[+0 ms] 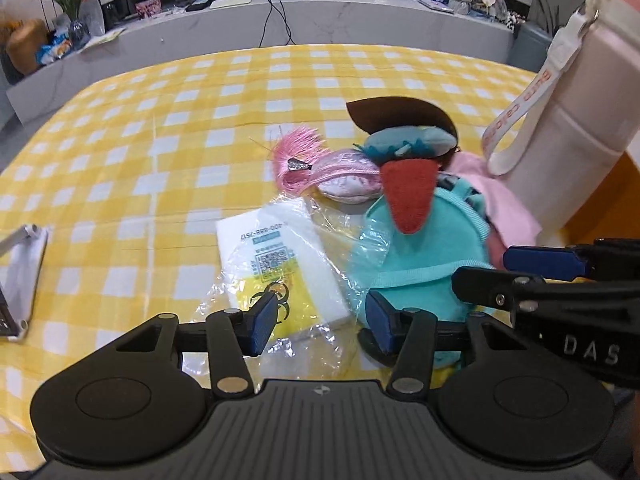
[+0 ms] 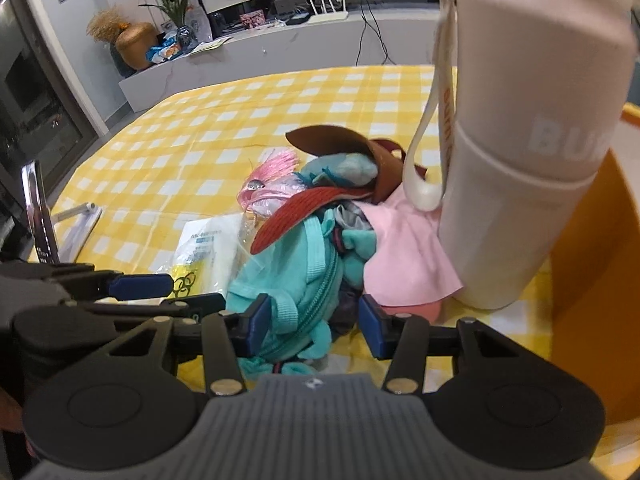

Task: Organize soft objects
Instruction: 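Move the right gripper to the teal plush doll and close on it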

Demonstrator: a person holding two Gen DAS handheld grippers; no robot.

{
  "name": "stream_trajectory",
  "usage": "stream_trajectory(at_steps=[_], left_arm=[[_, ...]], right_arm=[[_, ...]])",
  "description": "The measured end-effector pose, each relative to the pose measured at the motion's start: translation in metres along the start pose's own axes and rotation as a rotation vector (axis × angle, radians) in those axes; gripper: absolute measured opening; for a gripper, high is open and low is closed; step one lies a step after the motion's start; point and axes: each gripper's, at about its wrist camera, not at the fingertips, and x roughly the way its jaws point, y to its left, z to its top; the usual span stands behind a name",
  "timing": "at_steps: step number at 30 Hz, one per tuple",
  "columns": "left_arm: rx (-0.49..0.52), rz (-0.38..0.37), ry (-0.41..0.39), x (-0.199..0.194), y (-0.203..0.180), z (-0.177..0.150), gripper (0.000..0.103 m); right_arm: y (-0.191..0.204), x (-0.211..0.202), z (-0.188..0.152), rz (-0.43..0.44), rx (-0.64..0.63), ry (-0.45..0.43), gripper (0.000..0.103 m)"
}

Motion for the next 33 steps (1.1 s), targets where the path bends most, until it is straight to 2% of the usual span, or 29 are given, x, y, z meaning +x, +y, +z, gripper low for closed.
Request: stream_trajectory(at_steps=[3, 5, 7, 8, 10, 12, 16, 19, 24, 26, 27, 28, 30, 33], left_arm=[[0.013, 0.022, 0.013, 0.006, -0.002, 0.001, 0.059], [0.018, 0.025, 0.01, 0.007, -0.003, 0.001, 0.051], [0.017, 0.012, 0.011, 0.008, -0.003, 0.001, 0.027], [0.014, 0.006, 0.016, 0.009, -0.004, 0.001, 0.024], [0.01, 0.001, 0.018, 0.01, -0.005, 0.001, 0.012], [0.003, -0.005, -0.012, 0.005, -0.005, 0.002, 0.005], [-0.051, -0.038, -0.066, -0.011, 0.001, 0.001, 0.002], [-0.125, -0.132, -0.081, -0.029, 0.006, -0.003, 0.001], [-0.148, -0.228, -0.053, -0.041, -0.008, -0.021, 0.001], [-0.138, -0.252, -0.016, -0.035, -0.016, -0.028, 0.001], [-0.132, -0.252, -0.001, -0.031, -0.02, -0.03, 0.001], [-0.124, -0.252, 0.0, -0.028, -0.023, -0.033, 0.001], [-0.098, -0.227, -0.001, -0.022, -0.026, -0.034, 0.001], [-0.098, -0.214, 0.004, -0.017, -0.025, -0.034, 0.001]], right_arm=[[-0.005, 0.009, 0.0, 0.051, 0.045, 0.024, 0.035], [-0.004, 0.01, -0.003, 0.056, 0.045, 0.017, 0.03], [-0.001, 0.006, -0.005, 0.055, 0.026, 0.003, 0.025], [-0.001, 0.004, -0.006, 0.054, 0.024, -0.003, 0.025], [-0.001, -0.005, -0.007, 0.05, 0.017, -0.02, 0.023], [-0.001, -0.015, -0.009, 0.046, 0.01, -0.038, 0.022], [-0.002, -0.039, -0.015, 0.038, -0.003, -0.074, 0.022], [-0.005, -0.055, -0.026, -0.003, -0.022, -0.101, 0.022], [-0.02, -0.041, -0.037, -0.071, 0.0, -0.044, 0.021], [-0.024, -0.032, -0.039, -0.082, 0.026, -0.027, 0.025], [-0.027, -0.029, -0.04, -0.077, 0.047, -0.021, 0.031], [-0.028, -0.028, -0.042, -0.059, 0.068, -0.015, 0.048], [-0.031, -0.025, -0.045, -0.023, 0.102, -0.006, 0.063], [-0.036, -0.017, -0.049, -0.005, 0.132, 0.015, 0.062]])
